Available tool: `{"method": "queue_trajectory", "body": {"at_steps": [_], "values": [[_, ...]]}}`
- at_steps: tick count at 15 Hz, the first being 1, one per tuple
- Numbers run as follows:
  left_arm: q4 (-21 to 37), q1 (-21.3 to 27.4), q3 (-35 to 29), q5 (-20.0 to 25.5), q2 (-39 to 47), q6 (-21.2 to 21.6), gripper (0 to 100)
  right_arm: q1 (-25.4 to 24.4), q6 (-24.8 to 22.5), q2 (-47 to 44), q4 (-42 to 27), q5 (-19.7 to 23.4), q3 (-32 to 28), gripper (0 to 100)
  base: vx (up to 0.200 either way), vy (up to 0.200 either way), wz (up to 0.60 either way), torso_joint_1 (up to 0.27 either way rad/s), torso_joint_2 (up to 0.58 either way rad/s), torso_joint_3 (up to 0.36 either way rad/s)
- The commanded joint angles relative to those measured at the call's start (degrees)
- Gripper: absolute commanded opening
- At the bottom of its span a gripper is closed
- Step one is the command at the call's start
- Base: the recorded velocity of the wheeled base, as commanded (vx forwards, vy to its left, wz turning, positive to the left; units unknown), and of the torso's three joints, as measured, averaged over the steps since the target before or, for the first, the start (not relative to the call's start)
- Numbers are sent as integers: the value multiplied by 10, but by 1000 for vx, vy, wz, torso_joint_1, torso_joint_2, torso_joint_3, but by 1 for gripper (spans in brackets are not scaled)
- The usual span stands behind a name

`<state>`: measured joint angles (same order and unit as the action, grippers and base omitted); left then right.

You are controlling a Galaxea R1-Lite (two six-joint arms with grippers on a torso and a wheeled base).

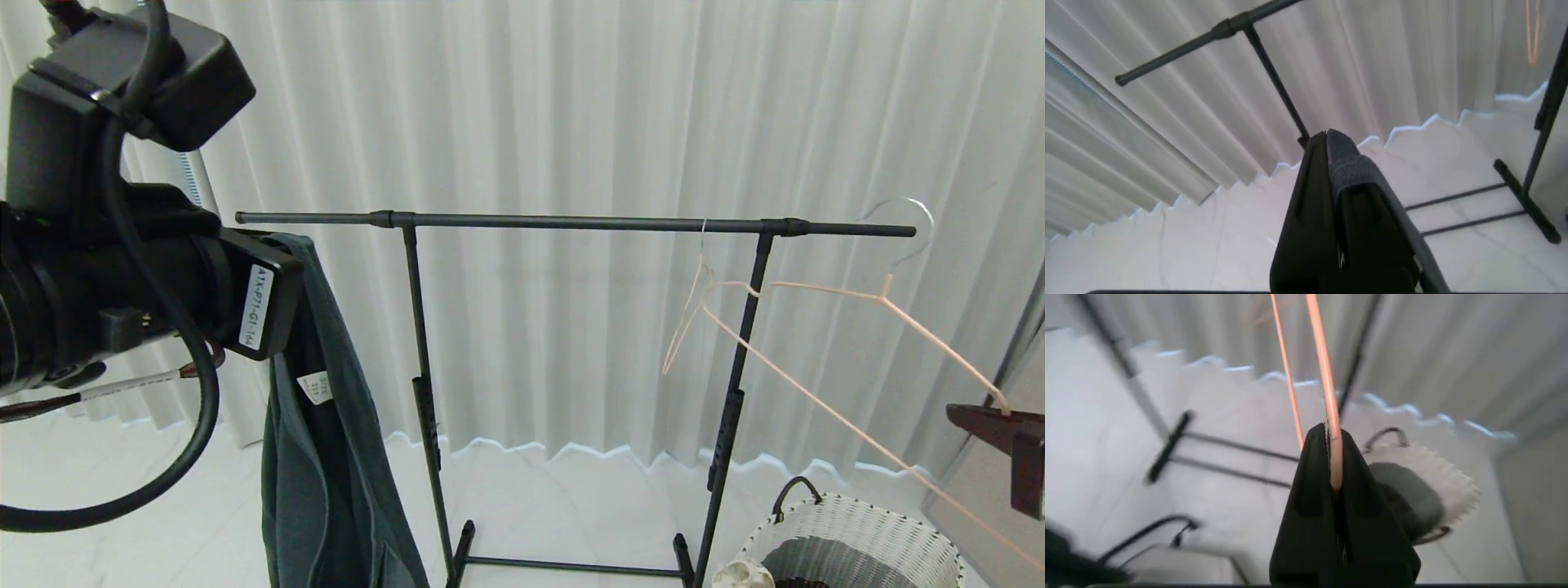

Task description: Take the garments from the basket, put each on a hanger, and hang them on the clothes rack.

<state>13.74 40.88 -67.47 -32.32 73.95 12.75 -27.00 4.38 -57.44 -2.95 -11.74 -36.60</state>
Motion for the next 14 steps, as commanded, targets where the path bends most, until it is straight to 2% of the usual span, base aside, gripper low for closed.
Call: {"method": "queue_trajectory", "body": {"at_steps": [1,3,4,7,9,12,14], "values": [[0,0,8,0,0,-1,0,-75,0,55,0,30,36,0,-200,0,0,2,7,2],[0,1,20,0,0,-1,0,-127,1,91,1,63,57,0,-200,0,0,2,5,2],[0,2,24,0,1,-1,0,-149,2,108,1,80,65,0,0,0,0,0,0,0],[0,4,35,0,11,-2,0,-220,41,127,2,95,71,0,0,0,0,0,0,0],[0,3,36,-9,32,-22,0,-268,68,127,3,95,69,0,0,0,0,0,0,0],[0,3,17,-20,95,-124,0,-363,110,114,28,100,64,0,0,0,0,0,0,0],[1,9,1,-20,120,-184,0,-399,135,96,30,101,57,0,0,0,0,0,0,0]]}}
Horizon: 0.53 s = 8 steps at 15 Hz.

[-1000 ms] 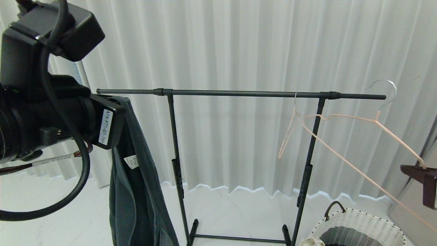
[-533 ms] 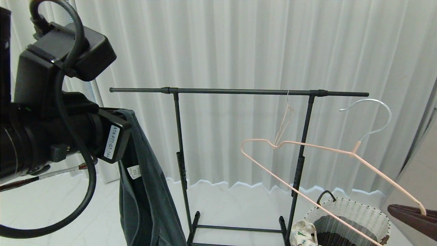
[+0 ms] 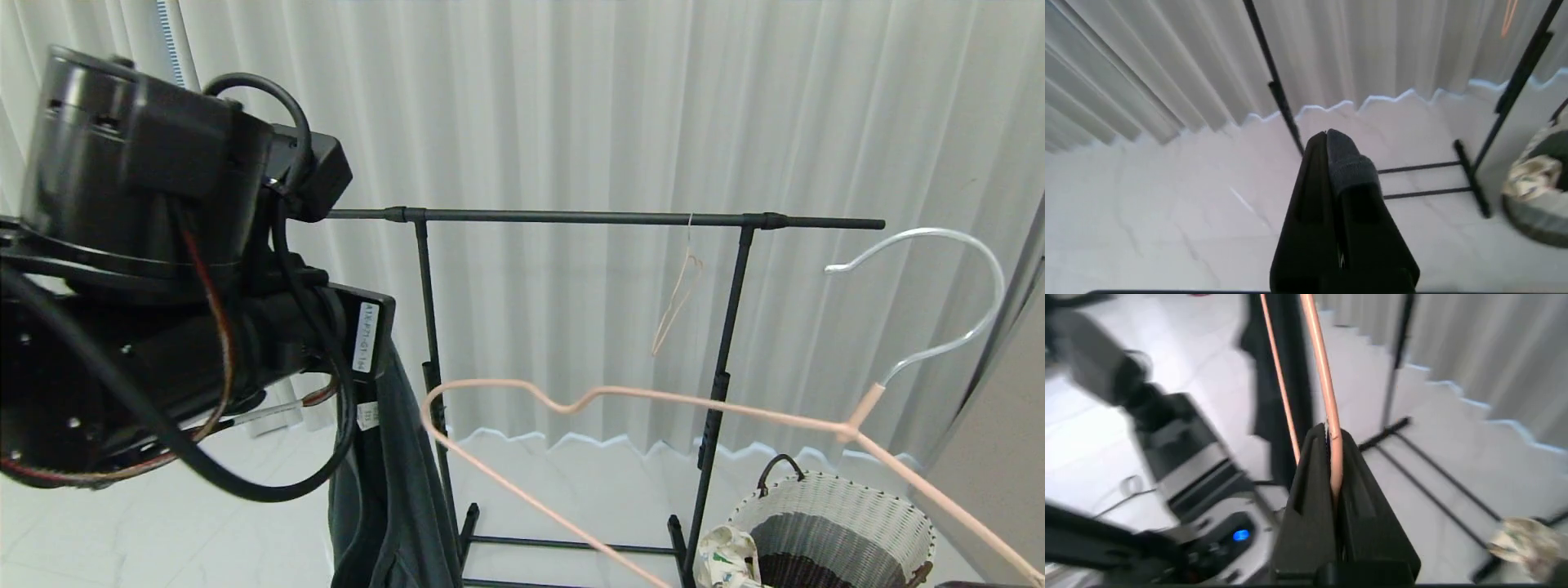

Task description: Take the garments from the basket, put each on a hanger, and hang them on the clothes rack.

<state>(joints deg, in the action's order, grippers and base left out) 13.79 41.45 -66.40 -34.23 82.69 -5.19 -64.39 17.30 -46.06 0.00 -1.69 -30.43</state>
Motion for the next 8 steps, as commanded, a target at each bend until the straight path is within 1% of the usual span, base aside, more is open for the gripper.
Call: {"method": "queue_trajectory", "body": {"at_steps": [1,3,4,6,8], "values": [[1,7,-23,0,40,-24,0,-28,10,-33,2,6,-4,0,0,0,0,0,0,0],[1,7,-29,-1,41,-26,0,-28,23,-64,36,12,0,0,0,0,0,0,0,0],[1,7,-30,-1,41,-27,0,-27,40,-93,71,10,5,0,0,0,0,0,0,0],[1,7,-34,-1,40,-30,0,6,50,-130,104,10,5,0,0,0,0,0,0,0],[1,6,-45,-1,41,-39,0,30,50,-141,105,13,5,0,0,0,0,0,0,0]]}}
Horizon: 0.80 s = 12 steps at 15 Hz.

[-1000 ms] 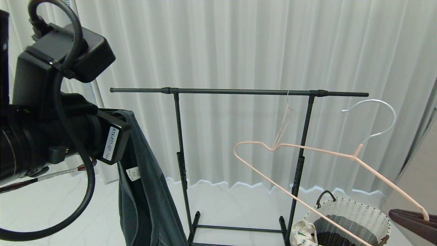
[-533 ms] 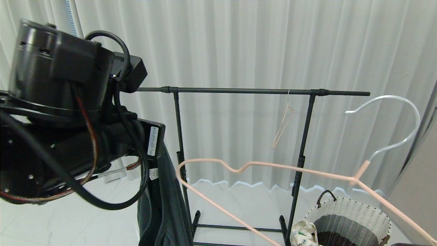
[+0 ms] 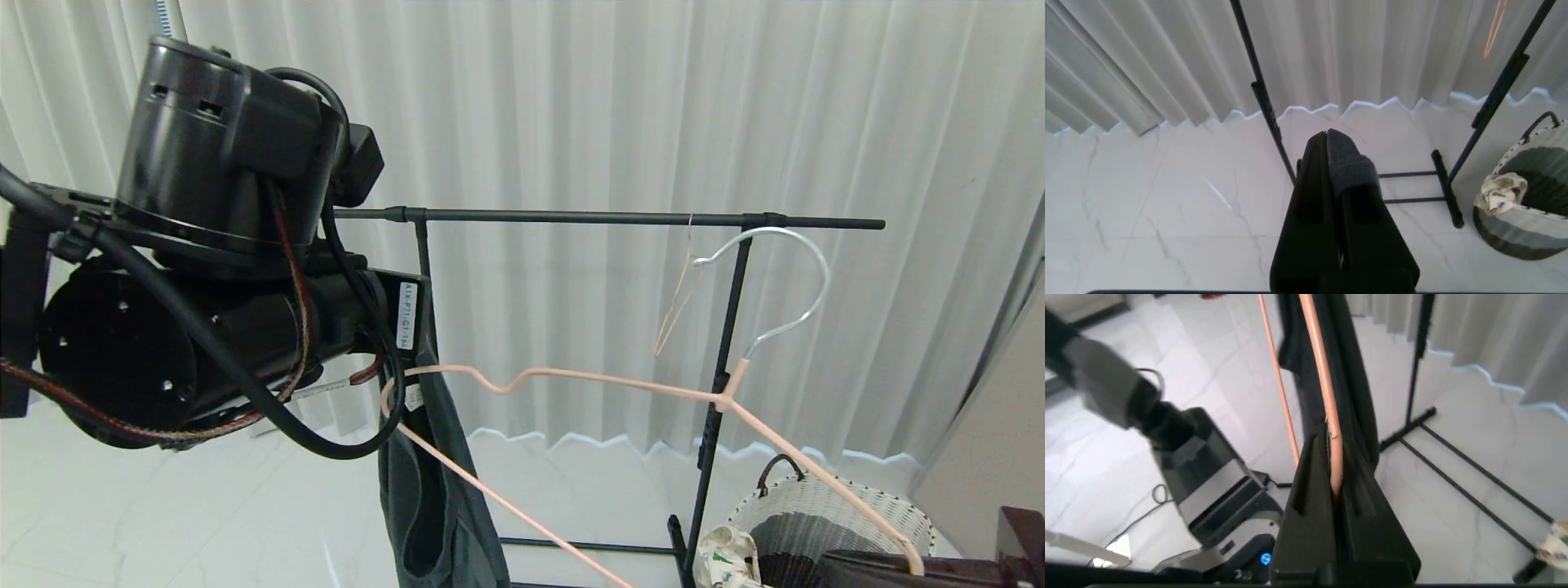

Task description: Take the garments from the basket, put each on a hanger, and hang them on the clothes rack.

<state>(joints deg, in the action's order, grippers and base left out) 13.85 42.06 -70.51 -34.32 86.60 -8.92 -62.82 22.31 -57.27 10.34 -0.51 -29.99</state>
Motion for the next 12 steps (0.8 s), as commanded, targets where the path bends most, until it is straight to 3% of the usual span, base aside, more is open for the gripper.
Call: {"method": "queue_trajectory", "body": {"at_steps": [1,5,12], "values": [[0,-2,-3,0,2,-1,0,24,0,-28,1,2,0,0,0,0,0,0,0,0],[0,-7,-2,0,3,-3,0,38,0,-27,9,1,-8,0,0,0,0,0,0,0],[0,-7,-6,0,11,-18,0,37,-1,-111,72,2,-41,0,0,0,0,0,0,0]]}}
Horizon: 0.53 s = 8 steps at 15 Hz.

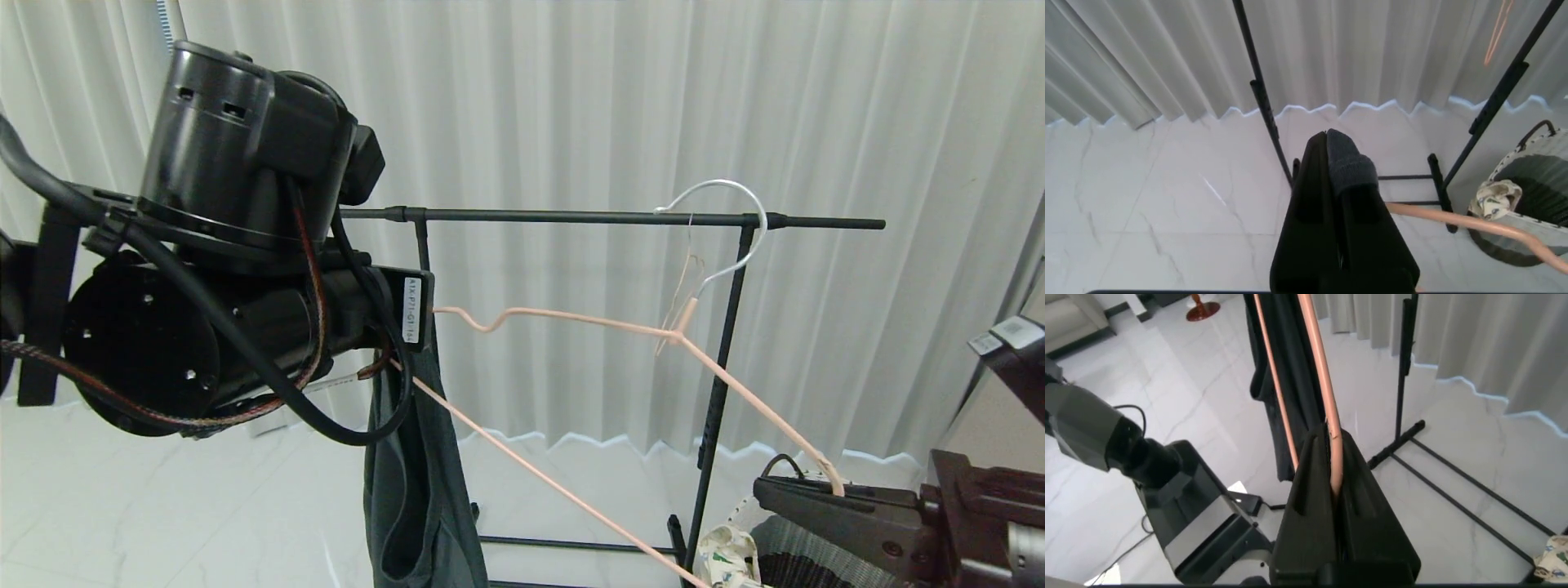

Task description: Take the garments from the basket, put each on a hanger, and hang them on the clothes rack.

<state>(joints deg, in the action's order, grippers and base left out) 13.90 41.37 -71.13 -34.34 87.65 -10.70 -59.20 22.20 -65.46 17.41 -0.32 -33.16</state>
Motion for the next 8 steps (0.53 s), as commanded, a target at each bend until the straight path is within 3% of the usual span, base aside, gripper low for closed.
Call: {"method": "queue_trajectory", "body": {"at_steps": [1,8], "values": [[0,-1,0,-2,1,-3,0,0,-1,-40,1,-1,-10,0,0,0,0,0,0,0],[0,-9,3,-35,7,-10,0,4,0,-82,32,-52,-13,0,0,0,0,0,0,0]]}}
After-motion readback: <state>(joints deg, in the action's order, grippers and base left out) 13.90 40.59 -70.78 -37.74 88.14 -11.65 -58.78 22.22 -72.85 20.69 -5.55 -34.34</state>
